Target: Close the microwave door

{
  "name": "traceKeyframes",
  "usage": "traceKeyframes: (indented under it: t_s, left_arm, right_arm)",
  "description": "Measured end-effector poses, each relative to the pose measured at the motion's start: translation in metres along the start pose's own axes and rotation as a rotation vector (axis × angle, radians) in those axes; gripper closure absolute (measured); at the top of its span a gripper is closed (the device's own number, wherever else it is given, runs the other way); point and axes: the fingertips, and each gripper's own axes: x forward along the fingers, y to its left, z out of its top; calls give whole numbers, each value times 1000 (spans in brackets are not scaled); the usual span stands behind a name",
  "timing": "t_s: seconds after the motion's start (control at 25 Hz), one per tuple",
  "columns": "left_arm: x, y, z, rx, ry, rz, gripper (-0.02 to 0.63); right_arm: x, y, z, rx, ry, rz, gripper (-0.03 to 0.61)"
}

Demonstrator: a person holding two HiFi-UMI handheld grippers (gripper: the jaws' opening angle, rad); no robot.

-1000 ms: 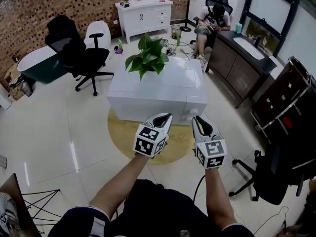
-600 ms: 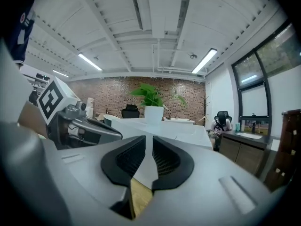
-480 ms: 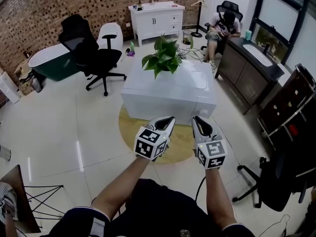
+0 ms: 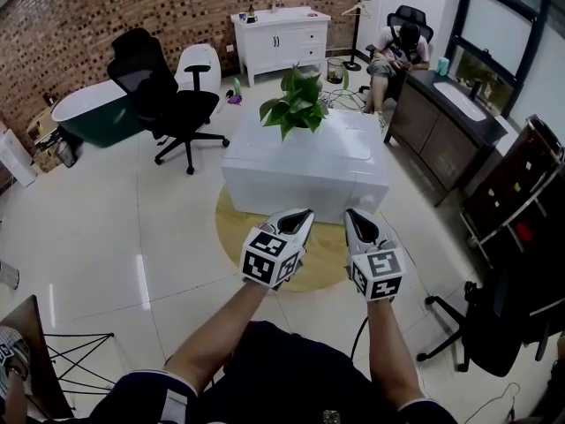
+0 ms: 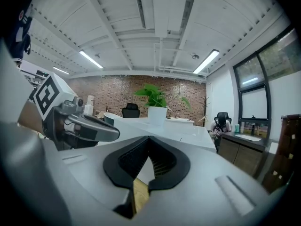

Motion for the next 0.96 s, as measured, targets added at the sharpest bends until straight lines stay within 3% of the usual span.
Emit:
traceKeyframes:
  t_s: [0.96]
  left_arm:
    - [-12,0,7,30,-5,-11,601]
  right_arm:
    - [-1,11,10,-1,-13,5,577]
